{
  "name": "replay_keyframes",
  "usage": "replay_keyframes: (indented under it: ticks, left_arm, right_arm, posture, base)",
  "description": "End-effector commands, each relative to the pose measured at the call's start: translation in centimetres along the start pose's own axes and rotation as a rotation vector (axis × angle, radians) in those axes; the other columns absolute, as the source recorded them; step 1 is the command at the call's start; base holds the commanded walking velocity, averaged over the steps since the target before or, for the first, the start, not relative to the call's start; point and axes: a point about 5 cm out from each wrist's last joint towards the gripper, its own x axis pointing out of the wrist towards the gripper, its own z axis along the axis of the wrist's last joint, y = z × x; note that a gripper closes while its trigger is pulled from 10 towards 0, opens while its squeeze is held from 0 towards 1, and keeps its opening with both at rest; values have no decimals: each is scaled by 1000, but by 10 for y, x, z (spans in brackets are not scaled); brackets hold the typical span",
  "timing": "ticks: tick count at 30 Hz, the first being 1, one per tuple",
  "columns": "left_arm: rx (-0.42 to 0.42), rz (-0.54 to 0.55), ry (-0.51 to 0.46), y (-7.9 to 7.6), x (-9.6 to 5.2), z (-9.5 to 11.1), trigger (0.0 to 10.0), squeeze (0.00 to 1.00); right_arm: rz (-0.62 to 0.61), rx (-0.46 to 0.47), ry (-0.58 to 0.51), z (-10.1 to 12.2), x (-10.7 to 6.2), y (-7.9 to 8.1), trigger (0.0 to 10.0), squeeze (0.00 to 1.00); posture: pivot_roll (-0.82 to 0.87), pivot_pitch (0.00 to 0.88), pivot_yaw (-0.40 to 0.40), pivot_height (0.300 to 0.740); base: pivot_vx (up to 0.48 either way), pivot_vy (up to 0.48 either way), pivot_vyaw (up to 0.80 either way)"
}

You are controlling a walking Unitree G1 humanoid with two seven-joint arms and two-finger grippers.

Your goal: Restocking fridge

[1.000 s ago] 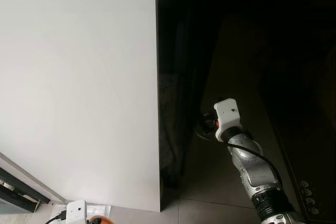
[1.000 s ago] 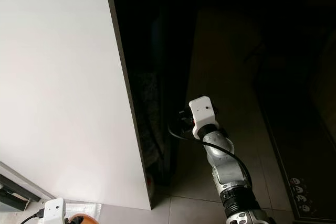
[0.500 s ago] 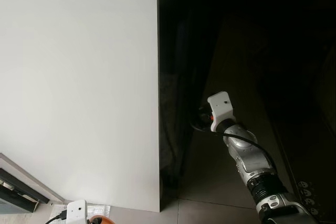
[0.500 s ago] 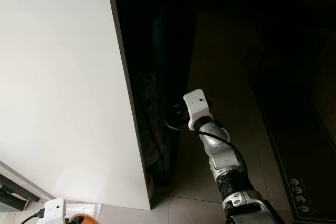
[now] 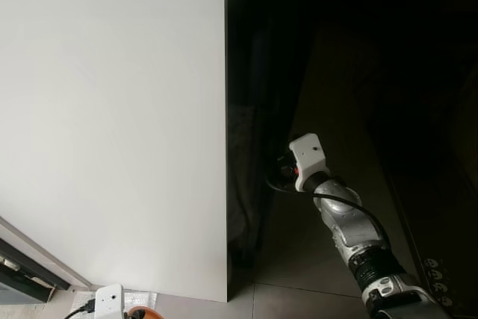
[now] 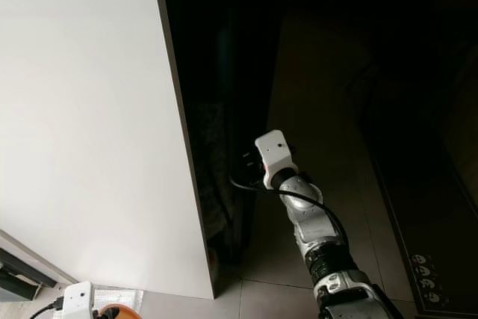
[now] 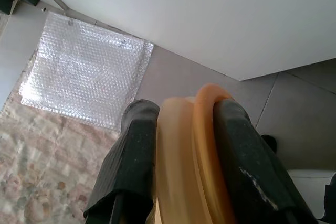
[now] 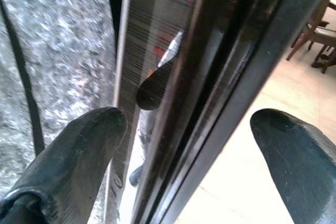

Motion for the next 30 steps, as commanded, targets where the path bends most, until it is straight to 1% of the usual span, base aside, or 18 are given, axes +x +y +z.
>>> replay_keyframes:
  ticks: [1, 3, 4, 9, 15, 16, 17, 18, 19, 20, 21, 22, 23, 24, 25, 27, 28, 30]
  left_arm:
    - [16, -7, 69, -1, -3, -17, 10000, 0]
    - [16, -7, 69, -1, -3, -16, 10000, 0]
    - [17, -7, 69, -1, -3, -16, 10000, 0]
    - [19, -7, 70, -1, -3, -16, 10000, 0]
    - [24, -9, 70, -1, -3, -16, 10000, 0]
    - [24, -9, 70, -1, -3, -16, 10000, 0]
    - [24, -9, 70, -1, -3, -16, 10000, 0]
    - [25, -10, 70, -1, -3, -16, 10000, 0]
    - [25, -10, 70, -1, -3, -16, 10000, 0]
    - [25, -10, 70, -1, -3, -16, 10000, 0]
    - [26, -10, 71, -1, -3, -16, 10000, 0]
    - [27, -10, 72, -1, -3, -17, 10000, 0]
    - [30, -10, 73, 0, -3, -17, 10000, 0]
    - [30, -10, 73, 0, -3, -17, 10000, 0]
    - [32, -11, 74, 0, -3, -17, 10000, 0]
    - [32, -11, 74, 0, -3, -17, 10000, 0]
    - [33, -11, 74, 0, -3, -17, 10000, 0]
    - [35, -11, 75, 0, -3, -17, 10000, 0]
  right_arm:
    - [-33, -8, -22, 7, 2, -8, 10000, 0]
    - [-84, -38, -20, 8, 2, -15, 10000, 0]
    - [-92, -43, -19, 8, 2, -16, 10000, 0]
    - [-140, -34, -23, 5, -2, -24, 10000, 0]
    - [-244, -46, -7, -3, -13, -47, 10000, 0]
    - [-291, -50, -1, -6, -19, -57, 10000, 0]
    - [-291, -50, -1, -6, -19, -57, 10000, 0]
    - [-353, -51, 11, -10, -27, -68, 10000, 0]
    - [-375, -48, 17, -12, -30, -71, 10000, 0]
    - [-375, -48, 17, -12, -30, -71, 10000, 0]
    - [-457, -34, 44, -21, -40, -83, 10000, 0]
    - [-492, -33, 66, -26, -45, -89, 10000, 0]
    - [-550, -37, 118, -39, -58, -99, 10000, 0]
    - [-550, -37, 118, -39, -58, -99, 10000, 0]
    - [-580, -40, 141, -45, -66, -104, 10000, 0]
    - [-584, -41, 142, -46, -67, -105, 10000, 0]
    - [-656, -11, 203, -62, -84, -115, 10000, 0]
    - [-705, 5, 252, -73, -97, -122, 10000, 0]
  posture:
    - [-182, 0, -12, 740]
    - [-181, 0, -12, 740]
    - [-182, 0, -11, 740]
    - [-184, 0, -9, 740]
    - [-191, 0, -8, 740]
    - [-191, 0, -8, 740]
    - [-191, 0, -8, 740]
    - [-190, 0, -9, 740]
    - [-191, 0, -9, 740]
    - [-191, 0, -9, 740]
    - [-194, 0, -8, 740]
    - [-196, 0, -8, 740]
    - [-196, 0, -8, 740]
    - [-196, 0, -8, 740]
    - [-196, 0, -8, 740]
    - [-196, 0, -8, 740]
    - [-200, 0, -7, 740]
    - [-203, 0, -6, 740]
  base:
    - [0, 0, 0]
    - [0, 0, 0]
    - [0, 0, 0]
    - [0, 0, 0]
    - [0, 0, 0]
    - [0, 0, 0]
    - [0, 0, 0]
    - [0, 0, 0]
    - [0, 0, 0]
    - [0, 0, 0]
    - [0, 0, 0]
    - [0, 0, 0]
    - [0, 0, 0]
    - [0, 0, 0]
    - [0, 0, 0]
    - [0, 0, 0]
    - [0, 0, 0]
    - [0, 0, 0]
